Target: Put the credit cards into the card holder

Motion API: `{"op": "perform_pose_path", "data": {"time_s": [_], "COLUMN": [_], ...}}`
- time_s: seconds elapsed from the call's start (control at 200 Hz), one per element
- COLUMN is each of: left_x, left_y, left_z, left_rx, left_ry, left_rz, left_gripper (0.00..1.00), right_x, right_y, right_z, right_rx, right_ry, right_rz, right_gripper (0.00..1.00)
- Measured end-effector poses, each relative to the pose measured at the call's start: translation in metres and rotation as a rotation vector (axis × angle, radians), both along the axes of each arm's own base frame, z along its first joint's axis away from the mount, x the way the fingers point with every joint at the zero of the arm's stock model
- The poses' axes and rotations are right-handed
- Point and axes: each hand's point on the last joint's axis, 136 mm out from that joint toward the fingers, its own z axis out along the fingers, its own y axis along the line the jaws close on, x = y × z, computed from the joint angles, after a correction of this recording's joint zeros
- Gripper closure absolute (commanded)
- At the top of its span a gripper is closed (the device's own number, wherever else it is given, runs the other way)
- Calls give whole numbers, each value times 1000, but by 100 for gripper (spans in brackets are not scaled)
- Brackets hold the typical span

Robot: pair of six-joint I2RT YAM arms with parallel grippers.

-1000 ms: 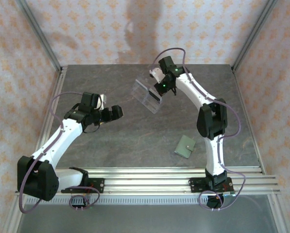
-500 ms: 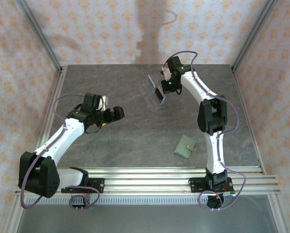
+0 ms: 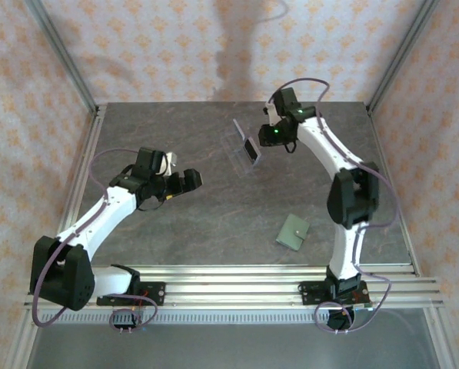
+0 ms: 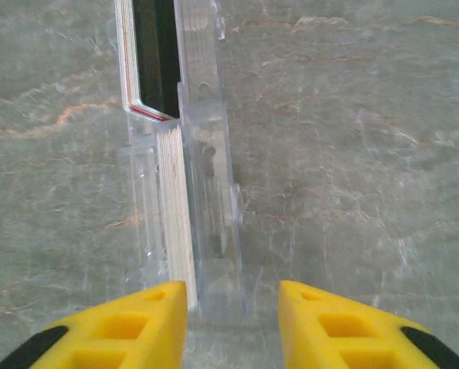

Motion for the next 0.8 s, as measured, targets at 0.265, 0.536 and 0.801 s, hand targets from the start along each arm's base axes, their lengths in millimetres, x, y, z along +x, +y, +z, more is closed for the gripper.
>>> {"op": "perform_pose_path", "data": {"time_s": [0.265, 0.536, 0.801], "left_x": [-9, -17, -17], "left_y": [-38, -79, -102], "left_z": [7, -17, -19], "left_rx": [-28, -18, -48], "left_ry": [-43, -24, -57], "left_rz": [-126, -247, -260], "left_gripper": [1, 1, 1], "right_x": [-109, -227, -262], "right_y": [-55, -112, -113], "right_z": [-7, -89, -131], "right_rx": [68, 44, 99], "right_ry": [21, 199, 311], "right_rz": [-252, -575, -666], "right_gripper": [57, 48, 46]}}
